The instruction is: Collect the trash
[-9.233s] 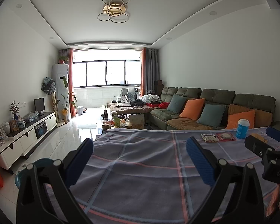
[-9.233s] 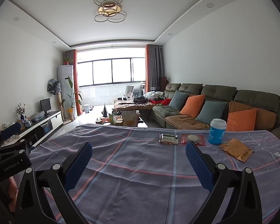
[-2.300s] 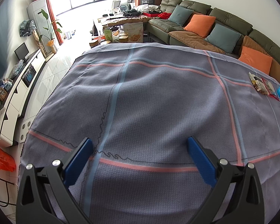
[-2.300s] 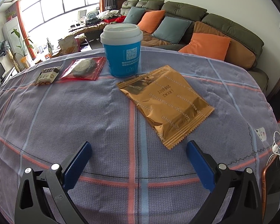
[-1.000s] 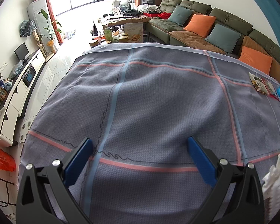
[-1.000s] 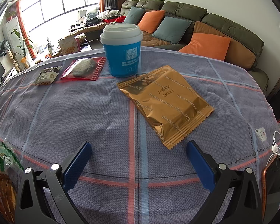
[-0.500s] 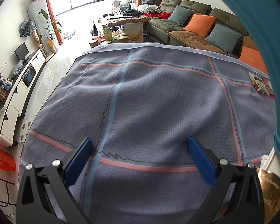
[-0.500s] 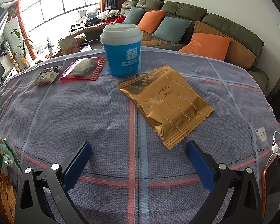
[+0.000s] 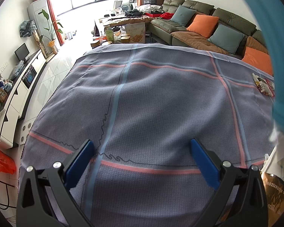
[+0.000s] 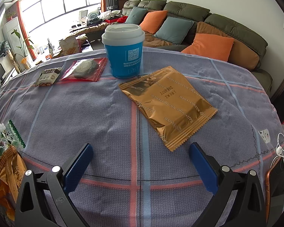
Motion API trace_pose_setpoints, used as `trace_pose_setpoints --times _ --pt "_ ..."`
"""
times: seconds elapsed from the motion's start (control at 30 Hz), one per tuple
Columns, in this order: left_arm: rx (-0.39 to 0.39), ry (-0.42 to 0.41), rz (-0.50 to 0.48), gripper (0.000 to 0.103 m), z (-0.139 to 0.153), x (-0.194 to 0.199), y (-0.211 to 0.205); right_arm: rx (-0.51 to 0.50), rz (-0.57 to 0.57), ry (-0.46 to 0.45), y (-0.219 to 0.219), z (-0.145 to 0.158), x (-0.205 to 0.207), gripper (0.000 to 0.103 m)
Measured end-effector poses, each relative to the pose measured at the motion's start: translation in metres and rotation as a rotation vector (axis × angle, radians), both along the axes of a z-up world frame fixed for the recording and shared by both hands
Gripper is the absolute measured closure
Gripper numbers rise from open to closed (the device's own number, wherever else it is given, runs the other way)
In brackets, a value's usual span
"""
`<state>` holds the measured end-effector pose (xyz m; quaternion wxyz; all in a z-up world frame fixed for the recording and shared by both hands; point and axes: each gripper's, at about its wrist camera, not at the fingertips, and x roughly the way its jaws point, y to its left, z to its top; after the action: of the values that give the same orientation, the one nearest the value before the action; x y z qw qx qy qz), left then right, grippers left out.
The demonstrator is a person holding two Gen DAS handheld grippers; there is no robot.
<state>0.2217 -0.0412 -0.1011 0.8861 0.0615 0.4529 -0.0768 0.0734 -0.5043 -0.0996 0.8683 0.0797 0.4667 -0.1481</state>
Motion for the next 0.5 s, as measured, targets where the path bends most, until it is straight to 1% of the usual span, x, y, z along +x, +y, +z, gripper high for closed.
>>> trace_pose_setpoints --times 0.5 --pt "0.000 0.000 0.000 0.003 -0.0005 0.0004 0.0012 0.000 0.000 0.000 0.0002 -0.0001 0.0003 0.002"
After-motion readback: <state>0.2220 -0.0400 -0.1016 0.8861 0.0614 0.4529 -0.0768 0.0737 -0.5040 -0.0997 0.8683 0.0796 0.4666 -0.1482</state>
